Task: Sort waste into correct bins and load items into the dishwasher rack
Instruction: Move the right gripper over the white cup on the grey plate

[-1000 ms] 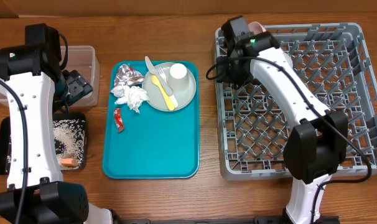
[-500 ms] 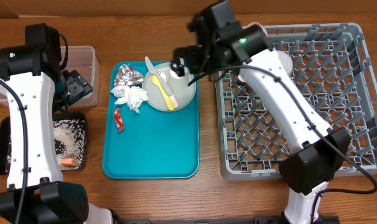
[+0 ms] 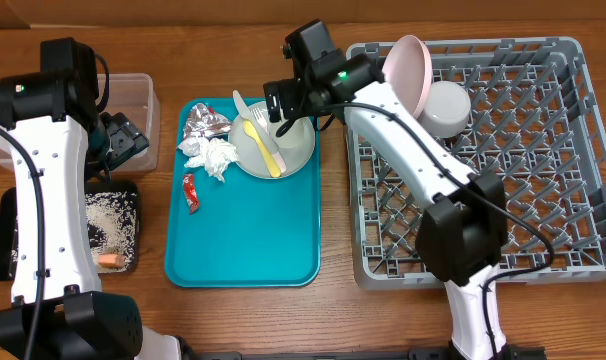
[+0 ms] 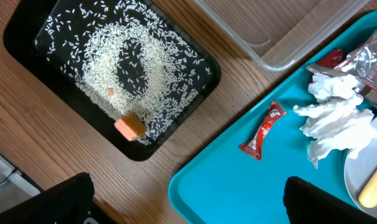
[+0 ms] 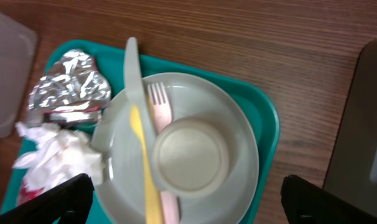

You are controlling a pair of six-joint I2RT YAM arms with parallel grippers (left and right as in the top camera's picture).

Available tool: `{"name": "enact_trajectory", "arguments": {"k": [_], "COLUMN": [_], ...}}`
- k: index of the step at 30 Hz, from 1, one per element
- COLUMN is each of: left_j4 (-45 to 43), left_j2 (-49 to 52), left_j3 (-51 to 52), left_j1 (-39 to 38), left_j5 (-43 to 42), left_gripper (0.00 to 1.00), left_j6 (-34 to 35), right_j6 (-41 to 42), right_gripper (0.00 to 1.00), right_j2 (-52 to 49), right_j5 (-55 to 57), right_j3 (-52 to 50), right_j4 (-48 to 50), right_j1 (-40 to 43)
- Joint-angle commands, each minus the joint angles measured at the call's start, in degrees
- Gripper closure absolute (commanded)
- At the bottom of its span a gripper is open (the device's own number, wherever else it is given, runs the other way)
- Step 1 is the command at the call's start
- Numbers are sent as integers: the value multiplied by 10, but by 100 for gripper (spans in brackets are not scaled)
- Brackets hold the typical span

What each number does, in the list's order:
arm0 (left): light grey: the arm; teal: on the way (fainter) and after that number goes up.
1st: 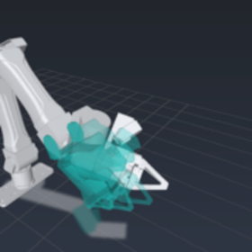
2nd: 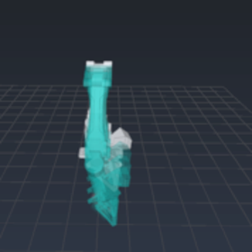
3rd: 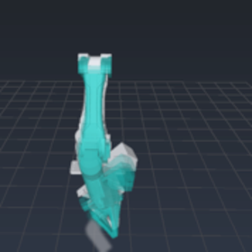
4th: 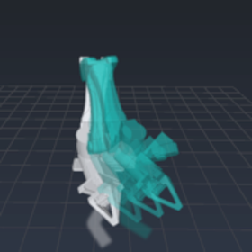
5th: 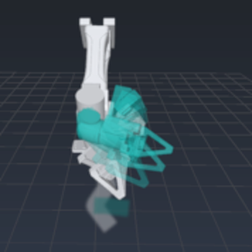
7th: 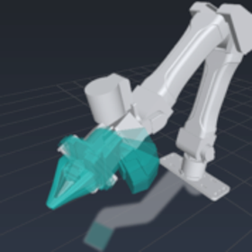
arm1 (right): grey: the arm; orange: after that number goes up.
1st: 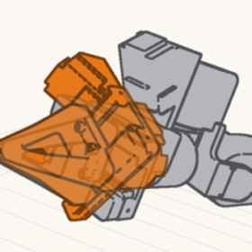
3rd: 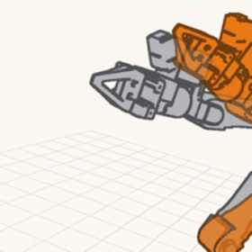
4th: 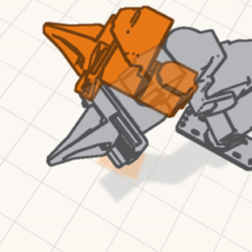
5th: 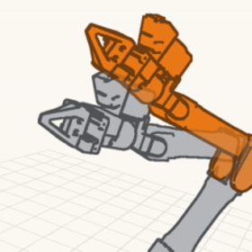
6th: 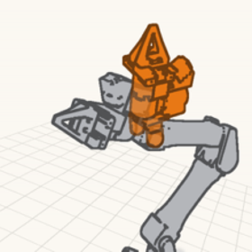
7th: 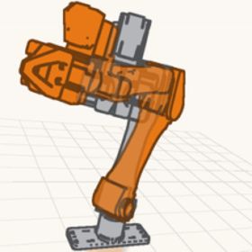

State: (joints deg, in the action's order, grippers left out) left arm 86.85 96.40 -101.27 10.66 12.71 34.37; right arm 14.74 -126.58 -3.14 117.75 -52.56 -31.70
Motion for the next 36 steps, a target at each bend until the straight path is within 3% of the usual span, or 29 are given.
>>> {"name": "enact_trajectory", "arguments": {"k": [1,23,27,31,36], "left_j4": [1,1,1,1,1], "left_j2": [-5,-5,-5,-5,-5], "left_j3": [-12,-12,-12,-12,-12], "left_j1": [1,1,1,1,1], "left_j5": [8,8,8,8,8], "left_gripper": [0,0,0,0,0], "left_j6": [-5,-5,-5,-5,-5], "right_j6": [3,5,5,5,5], "right_gripper": [0,0,16,20,34], "right_j2": [-26,-102,-102,-103,-103], "right_j5": [64,87,87,87,87], "right_j3": [6,3,3,3,4], "right_j4": [14,49,50,51,54], "right_j1": [-15,-31,-31,-31,-31]}}
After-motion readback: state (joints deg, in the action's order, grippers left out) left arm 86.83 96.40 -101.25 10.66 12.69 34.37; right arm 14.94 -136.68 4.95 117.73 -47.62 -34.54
